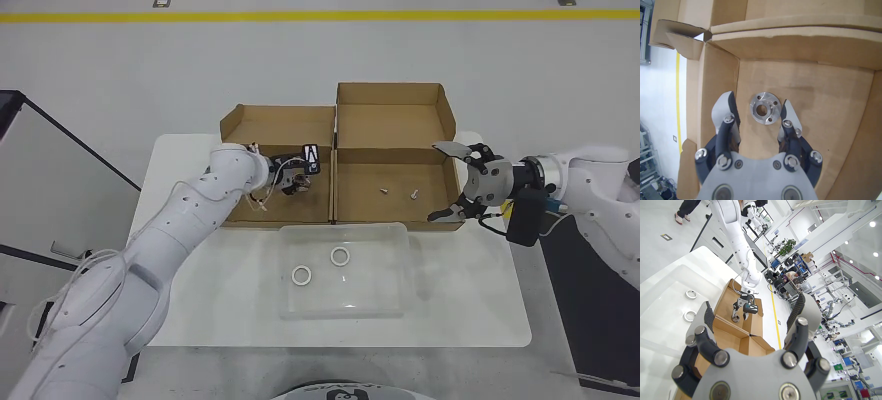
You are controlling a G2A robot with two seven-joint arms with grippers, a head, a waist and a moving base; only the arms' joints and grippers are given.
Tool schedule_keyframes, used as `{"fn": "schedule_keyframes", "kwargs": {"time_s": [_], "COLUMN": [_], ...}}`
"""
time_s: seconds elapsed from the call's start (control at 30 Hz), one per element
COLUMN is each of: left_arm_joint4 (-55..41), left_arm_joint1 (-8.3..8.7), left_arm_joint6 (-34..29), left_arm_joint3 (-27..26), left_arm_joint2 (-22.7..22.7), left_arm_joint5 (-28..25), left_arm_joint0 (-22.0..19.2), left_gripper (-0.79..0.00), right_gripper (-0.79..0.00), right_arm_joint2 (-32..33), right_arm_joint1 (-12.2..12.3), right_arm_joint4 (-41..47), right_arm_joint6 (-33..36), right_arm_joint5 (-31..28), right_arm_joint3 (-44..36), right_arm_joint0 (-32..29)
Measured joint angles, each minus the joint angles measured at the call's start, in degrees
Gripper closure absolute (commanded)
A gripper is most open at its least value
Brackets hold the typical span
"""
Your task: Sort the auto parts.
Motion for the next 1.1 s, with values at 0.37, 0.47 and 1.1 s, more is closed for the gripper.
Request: {"fn": "schedule_keyframes", "kwargs": {"time_s": [0.37,0.47,1.1], "left_arm_joint4": [-4.86,-6.49,-26.43], "left_arm_joint1": [2.29,3.68,12.16], "left_arm_joint6": [-0.55,-2.46,-32.72], "left_arm_joint3": [-8.19,-13.39,-54.51], "left_arm_joint2": [-6.81,-10.06,-30.87], "left_arm_joint5": [-2.49,-3.95,-15.30], "left_arm_joint0": [1.53,3.27,27.66], "left_gripper": [-0.785,-0.785,-0.785], "right_gripper": [-0.785,-0.785,-0.785], "right_arm_joint2": [0.00,0.00,0.00], "right_arm_joint1": [0.00,0.00,0.00], "right_arm_joint4": [0.00,0.00,0.00], "right_arm_joint6": [0.00,0.00,0.00], "right_arm_joint5": [0.00,0.00,0.00], "right_arm_joint3": [0.00,0.00,0.00], "right_arm_joint0": [0.00,0.00,0.00]}}
